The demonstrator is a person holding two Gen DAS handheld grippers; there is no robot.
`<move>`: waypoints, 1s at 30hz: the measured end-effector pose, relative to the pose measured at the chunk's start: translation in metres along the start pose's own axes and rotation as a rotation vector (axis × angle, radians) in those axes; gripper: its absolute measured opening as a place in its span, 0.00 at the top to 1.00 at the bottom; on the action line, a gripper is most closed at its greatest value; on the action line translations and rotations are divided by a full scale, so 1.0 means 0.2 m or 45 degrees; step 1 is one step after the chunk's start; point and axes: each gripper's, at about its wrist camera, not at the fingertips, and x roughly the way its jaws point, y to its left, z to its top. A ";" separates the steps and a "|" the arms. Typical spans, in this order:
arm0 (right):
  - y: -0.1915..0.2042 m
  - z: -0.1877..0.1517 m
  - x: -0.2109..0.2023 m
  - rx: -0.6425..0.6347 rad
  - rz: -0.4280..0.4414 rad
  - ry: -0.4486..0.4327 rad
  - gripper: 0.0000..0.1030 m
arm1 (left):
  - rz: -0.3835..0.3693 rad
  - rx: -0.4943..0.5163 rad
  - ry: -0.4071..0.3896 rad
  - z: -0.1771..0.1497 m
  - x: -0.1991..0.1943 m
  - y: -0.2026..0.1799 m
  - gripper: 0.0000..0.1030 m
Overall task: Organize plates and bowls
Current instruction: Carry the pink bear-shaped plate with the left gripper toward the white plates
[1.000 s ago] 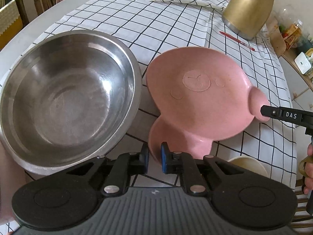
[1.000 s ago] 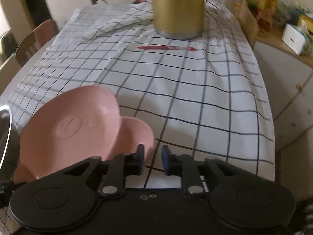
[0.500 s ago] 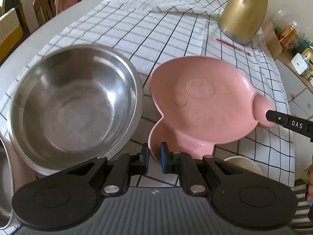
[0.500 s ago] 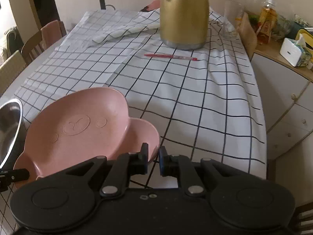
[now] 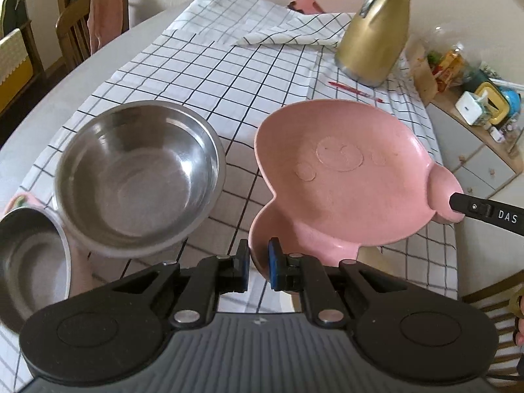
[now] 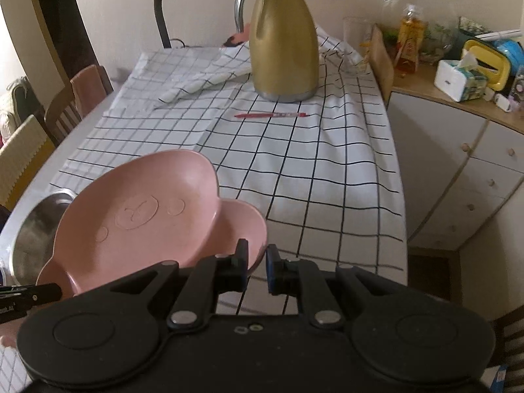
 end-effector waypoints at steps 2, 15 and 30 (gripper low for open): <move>0.02 -0.03 -0.08 0.001 -0.011 -0.007 0.89 | -0.003 0.002 -0.001 -0.04 -0.07 0.01 0.90; 0.18 -0.42 -0.62 0.059 -0.051 -0.012 0.89 | -0.060 0.111 0.005 -0.42 -0.53 0.14 0.90; 0.41 -0.95 -0.95 0.115 -0.048 0.021 0.89 | -0.081 0.184 0.051 -0.89 -0.82 0.38 0.90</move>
